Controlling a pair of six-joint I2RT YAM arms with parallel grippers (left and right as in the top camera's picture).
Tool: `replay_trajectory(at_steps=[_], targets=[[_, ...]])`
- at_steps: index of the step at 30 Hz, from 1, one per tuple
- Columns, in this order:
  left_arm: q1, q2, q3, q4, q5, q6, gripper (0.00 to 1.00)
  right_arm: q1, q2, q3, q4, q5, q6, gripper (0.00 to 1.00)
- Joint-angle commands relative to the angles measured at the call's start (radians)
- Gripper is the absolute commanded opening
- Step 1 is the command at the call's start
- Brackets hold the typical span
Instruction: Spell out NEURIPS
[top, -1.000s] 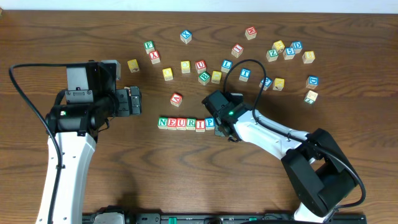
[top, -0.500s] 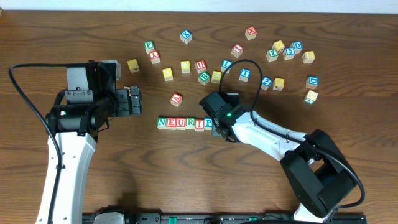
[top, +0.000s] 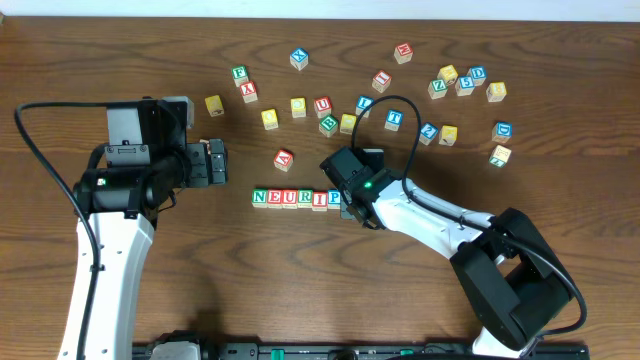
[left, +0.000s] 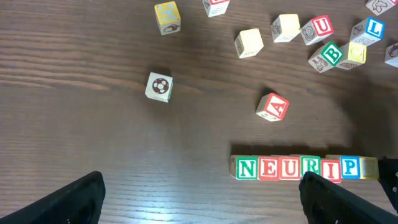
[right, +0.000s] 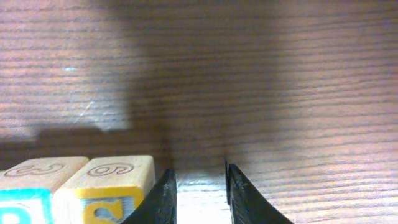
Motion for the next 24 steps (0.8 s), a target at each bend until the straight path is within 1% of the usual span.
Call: replay_trajectory(at_steps=[1,8,13,14,16,17,18,24], targets=[[0.005,-0.002,0.023,0.000,-0.006,0.010,0.98,0.004,0.011,-0.002,-0.014,0.159,0.065,0.23],[0.005,-0.002,0.022,0.000,-0.006,0.010,0.98,-0.007,0.006,-0.002,-0.019,0.177,0.069,0.20],[0.005,-0.002,0.023,0.000,-0.006,0.010,0.98,-0.008,-0.081,0.006,-0.023,0.223,0.069,0.12],[0.005,-0.002,0.022,0.000,-0.006,0.010,0.98,-0.008,-0.108,0.006,-0.011,0.228,0.057,0.09],[0.005,-0.002,0.023,0.000,-0.006,0.010,0.98,-0.008,-0.150,0.006,0.005,0.229,0.027,0.07],[0.005,-0.002,0.023,0.000,-0.006,0.010,0.98,-0.008,-0.184,0.006,0.005,0.228,0.024,0.03],[0.005,-0.002,0.022,0.000,-0.006,0.010,0.98,-0.008,-0.206,0.006,0.003,0.227,0.024,0.01],[0.005,-0.002,0.022,0.000,-0.006,0.010,0.98,0.003,-0.262,0.006,-0.007,0.128,-0.032,0.01]])
